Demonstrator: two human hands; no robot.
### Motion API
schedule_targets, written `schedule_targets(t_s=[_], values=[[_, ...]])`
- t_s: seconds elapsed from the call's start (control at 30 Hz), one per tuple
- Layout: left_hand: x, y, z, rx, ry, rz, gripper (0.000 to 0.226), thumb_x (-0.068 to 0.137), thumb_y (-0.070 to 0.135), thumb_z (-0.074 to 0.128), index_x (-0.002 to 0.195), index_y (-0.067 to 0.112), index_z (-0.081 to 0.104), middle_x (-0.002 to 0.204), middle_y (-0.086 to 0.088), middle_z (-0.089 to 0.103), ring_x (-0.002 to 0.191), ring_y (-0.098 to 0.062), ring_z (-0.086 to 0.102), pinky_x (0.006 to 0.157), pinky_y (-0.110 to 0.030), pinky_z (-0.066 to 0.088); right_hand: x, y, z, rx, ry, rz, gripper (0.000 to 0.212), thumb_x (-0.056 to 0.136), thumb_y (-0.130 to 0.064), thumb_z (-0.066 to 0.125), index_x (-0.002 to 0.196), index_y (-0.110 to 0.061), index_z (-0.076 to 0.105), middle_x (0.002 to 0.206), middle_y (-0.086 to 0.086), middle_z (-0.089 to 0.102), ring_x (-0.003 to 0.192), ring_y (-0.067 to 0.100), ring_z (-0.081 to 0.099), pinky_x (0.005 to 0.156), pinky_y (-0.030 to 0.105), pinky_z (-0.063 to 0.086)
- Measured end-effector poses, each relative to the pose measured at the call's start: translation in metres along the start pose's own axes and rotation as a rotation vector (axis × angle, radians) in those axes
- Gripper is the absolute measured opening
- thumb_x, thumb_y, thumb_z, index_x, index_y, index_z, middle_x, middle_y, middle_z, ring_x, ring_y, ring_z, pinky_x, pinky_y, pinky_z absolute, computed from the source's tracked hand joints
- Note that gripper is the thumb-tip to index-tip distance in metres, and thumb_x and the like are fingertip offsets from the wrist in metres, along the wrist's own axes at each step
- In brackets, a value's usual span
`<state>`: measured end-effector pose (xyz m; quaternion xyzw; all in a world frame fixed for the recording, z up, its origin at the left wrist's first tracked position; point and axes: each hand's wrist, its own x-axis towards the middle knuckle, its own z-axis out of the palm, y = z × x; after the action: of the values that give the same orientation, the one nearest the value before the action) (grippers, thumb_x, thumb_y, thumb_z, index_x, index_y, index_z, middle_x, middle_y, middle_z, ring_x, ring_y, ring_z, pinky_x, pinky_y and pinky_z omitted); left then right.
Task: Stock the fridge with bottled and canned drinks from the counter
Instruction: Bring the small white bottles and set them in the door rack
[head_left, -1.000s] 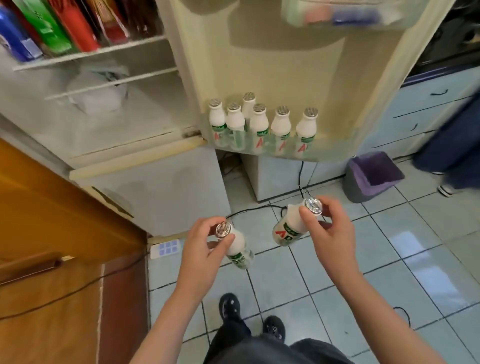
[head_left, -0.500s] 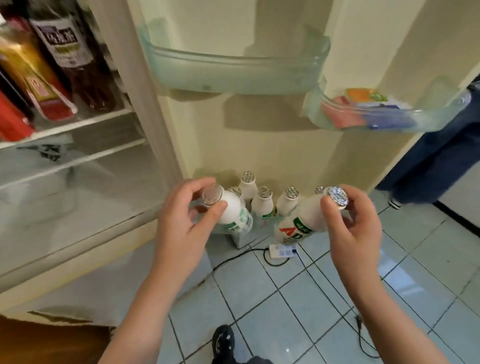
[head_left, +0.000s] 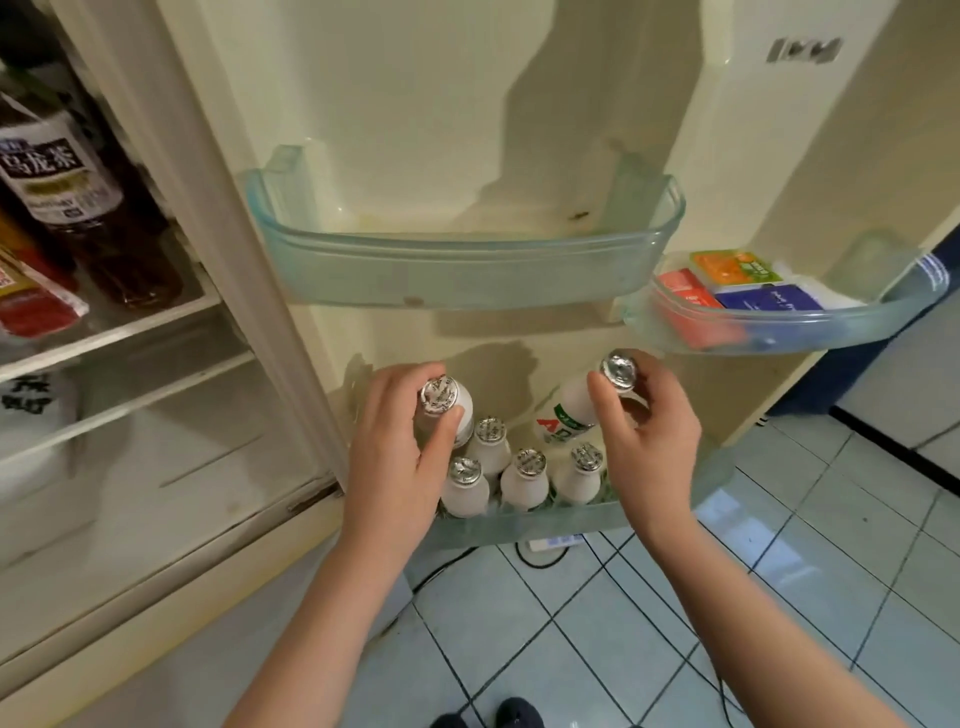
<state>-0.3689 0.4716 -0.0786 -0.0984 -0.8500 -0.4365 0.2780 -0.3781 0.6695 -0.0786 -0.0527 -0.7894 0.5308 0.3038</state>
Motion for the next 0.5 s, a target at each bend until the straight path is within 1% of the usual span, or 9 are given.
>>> schedule_targets(t_s=[0.1,0.17,0.2,0.23,0.27,0.33,0.37,0.43,0.5], values=[[0.0,-0.011,0.008,0.022,-0.037,-0.061,0.034,0.085,0.004,0.065,0.117,0.01,0.058,0.111,0.0,0.052,0.102,0.02,0.039,0.089,0.002,0.027,0.008,0.013,0.005,-0.066,-0.152,0.05,0.016,0.083,-0.036,0.066,0.098,-0.037,0.059,0.09,-0.025,0.063,0.09,-0.002,0.061,0.076,0.015,0.048],[-0.001,-0.018,0.012,0.033,-0.053,-0.102,0.034,0.086,0.004,0.065,0.118,0.01,0.058,0.11,0.002,0.051,0.095,0.013,0.04,0.088,0.002,0.027,0.011,0.021,0.008,-0.094,-0.257,0.062,0.017,0.082,-0.033,0.069,0.088,-0.044,0.057,0.084,-0.029,0.063,0.088,-0.009,0.06,0.072,0.008,0.046],[-0.001,-0.021,0.014,0.046,-0.059,-0.115,0.033,0.086,0.005,0.065,0.118,0.01,0.058,0.11,0.002,0.05,0.095,0.009,0.04,0.088,0.003,0.026,0.012,0.024,0.01,-0.117,-0.306,0.059,0.019,0.081,-0.032,0.07,0.086,-0.045,0.057,0.081,-0.03,0.063,0.085,-0.01,0.06,0.069,0.004,0.045],[0.0,-0.025,0.017,0.06,-0.071,-0.129,0.033,0.086,0.005,0.064,0.119,0.01,0.058,0.111,0.002,0.05,0.096,0.008,0.039,0.088,0.004,0.025,0.014,0.029,0.012,-0.146,-0.347,0.056,0.018,0.08,-0.032,0.071,0.089,-0.043,0.058,0.081,-0.028,0.063,0.084,-0.009,0.06,0.067,0.001,0.043],[0.0,-0.028,0.019,0.073,-0.086,-0.145,0.033,0.087,0.006,0.064,0.119,0.01,0.058,0.112,0.002,0.051,0.097,0.008,0.038,0.088,0.005,0.024,0.015,0.033,0.013,-0.174,-0.379,0.061,0.018,0.079,-0.032,0.071,0.094,-0.036,0.062,0.084,-0.024,0.064,0.084,-0.006,0.06,0.066,0.001,0.042],[0.0,-0.035,0.023,0.104,-0.124,-0.169,0.034,0.087,0.007,0.063,0.12,0.009,0.058,0.112,0.003,0.051,0.097,0.009,0.037,0.086,0.007,0.021,0.019,0.042,0.017,-0.233,-0.423,0.056,0.027,0.079,-0.033,0.072,0.103,-0.023,0.066,0.092,-0.013,0.068,0.088,0.002,0.062,0.068,0.004,0.041],[0.0,-0.038,0.025,0.12,-0.147,-0.176,0.033,0.087,0.007,0.063,0.12,0.009,0.059,0.112,0.003,0.052,0.097,0.007,0.038,0.085,0.008,0.021,0.02,0.046,0.019,-0.263,-0.447,0.054,0.03,0.079,-0.034,0.072,0.105,-0.021,0.067,0.095,-0.01,0.069,0.09,0.005,0.062,0.07,0.008,0.043],[-0.002,-0.045,0.029,0.147,-0.199,-0.186,0.033,0.086,0.008,0.064,0.119,0.009,0.059,0.113,0.001,0.055,0.097,0.002,0.041,0.082,0.005,0.024,0.023,0.051,0.021,-0.315,-0.501,0.079,0.034,0.077,-0.037,0.073,0.107,-0.02,0.067,0.097,-0.008,0.069,0.092,0.008,0.063,0.075,0.019,0.047],[-0.004,-0.049,0.034,0.17,-0.246,-0.197,0.033,0.087,0.011,0.064,0.119,0.01,0.06,0.116,-0.001,0.056,0.095,0.001,0.04,0.078,-0.004,0.026,0.025,0.056,0.023,-0.36,-0.551,0.1,0.034,0.076,-0.038,0.073,0.105,-0.021,0.068,0.093,-0.008,0.069,0.09,0.01,0.064,0.077,0.027,0.05]])
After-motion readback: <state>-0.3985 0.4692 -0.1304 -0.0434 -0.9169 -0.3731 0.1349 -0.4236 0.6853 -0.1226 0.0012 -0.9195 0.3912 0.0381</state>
